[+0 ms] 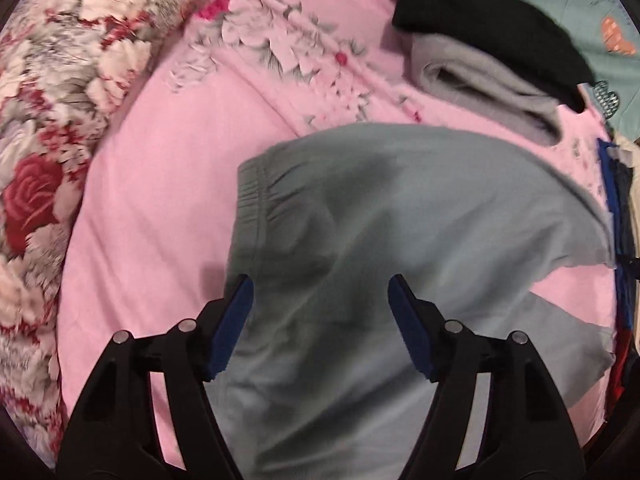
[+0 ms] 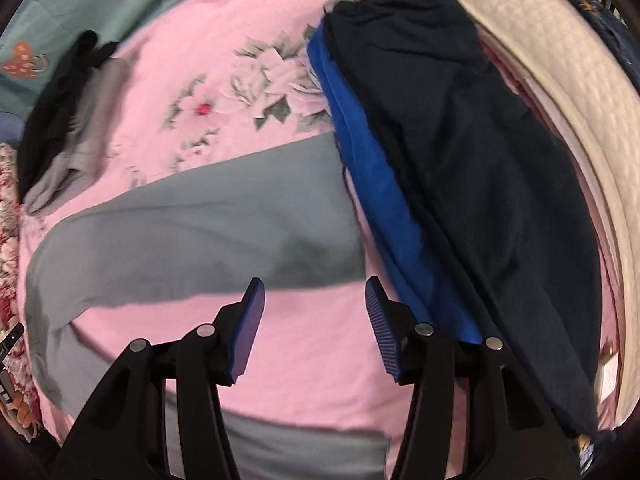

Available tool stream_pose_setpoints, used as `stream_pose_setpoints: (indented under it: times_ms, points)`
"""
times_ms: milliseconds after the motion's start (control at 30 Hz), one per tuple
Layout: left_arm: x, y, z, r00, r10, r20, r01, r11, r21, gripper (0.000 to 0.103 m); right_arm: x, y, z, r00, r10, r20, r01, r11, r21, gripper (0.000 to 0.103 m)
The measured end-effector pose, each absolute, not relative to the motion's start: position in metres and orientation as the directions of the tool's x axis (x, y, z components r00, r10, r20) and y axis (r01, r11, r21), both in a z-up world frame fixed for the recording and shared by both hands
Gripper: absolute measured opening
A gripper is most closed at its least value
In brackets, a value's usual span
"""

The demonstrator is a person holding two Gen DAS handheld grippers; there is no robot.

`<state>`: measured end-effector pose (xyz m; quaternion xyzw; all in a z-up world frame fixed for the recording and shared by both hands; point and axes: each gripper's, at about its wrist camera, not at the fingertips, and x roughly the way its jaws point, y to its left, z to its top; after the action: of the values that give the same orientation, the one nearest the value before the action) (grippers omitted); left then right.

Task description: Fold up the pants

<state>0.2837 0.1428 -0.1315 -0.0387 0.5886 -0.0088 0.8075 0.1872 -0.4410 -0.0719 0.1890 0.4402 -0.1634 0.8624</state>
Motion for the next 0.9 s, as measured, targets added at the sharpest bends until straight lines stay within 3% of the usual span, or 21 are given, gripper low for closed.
stream_pose_setpoints:
  times_ms: [300, 333, 400, 700, 767, 800, 833, 900]
  points:
    - [0.302, 0.145, -0.152, 0.291, -0.004, -0.957, -0.037, 0.999, -0.016, 0.070, 0.207, -0.455, -0.095, 0.489, -0.132, -0.862, 0.484, 0.864, 0.142, 0.053]
    - [0.303, 0.142, -0.153, 0.293, -0.003, -0.956, -0.032, 0.999, -0.013, 0.070, 0.206, -0.453, -0.095, 0.498, -0.150, -0.854, 0.486, 0.864, 0.132, 0.043]
    - [0.300, 0.142, -0.153, 0.296, -0.007, -0.955, -0.025, 1.000, -0.015, 0.070, 0.200, -0.451, -0.093, 0.542, -0.123, -0.831, 0.459, 0.872, 0.170, 0.005]
    - [0.288, 0.142, -0.163, 0.281, 0.019, -0.960, 0.004, 1.000, 0.021, 0.072, 0.173, -0.456, -0.098, 0.531, -0.157, -0.833, 0.522, 0.835, 0.176, 0.007]
    - [0.286, 0.149, -0.149, 0.274, 0.001, -0.962, 0.032, 0.999, 0.010, 0.072, 0.183, -0.455, -0.096, 0.505, -0.188, -0.843, 0.529, 0.839, 0.129, 0.023]
    - [0.287, 0.154, -0.140, 0.288, 0.007, -0.958, 0.037, 0.999, 0.018, 0.071, 0.183, -0.452, -0.091, 0.482, -0.227, -0.846, 0.539, 0.838, 0.083, 0.041]
    - [0.287, 0.160, -0.129, 0.314, 0.023, -0.949, 0.043, 0.998, 0.039, 0.072, 0.180, -0.448, -0.085, 0.490, -0.238, -0.839, 0.530, 0.845, 0.071, 0.042]
    - [0.296, 0.173, -0.108, 0.358, 0.036, -0.933, 0.069, 0.995, 0.065, 0.082, 0.169, -0.434, -0.072, 0.508, -0.273, -0.817, 0.523, 0.851, 0.040, 0.042]
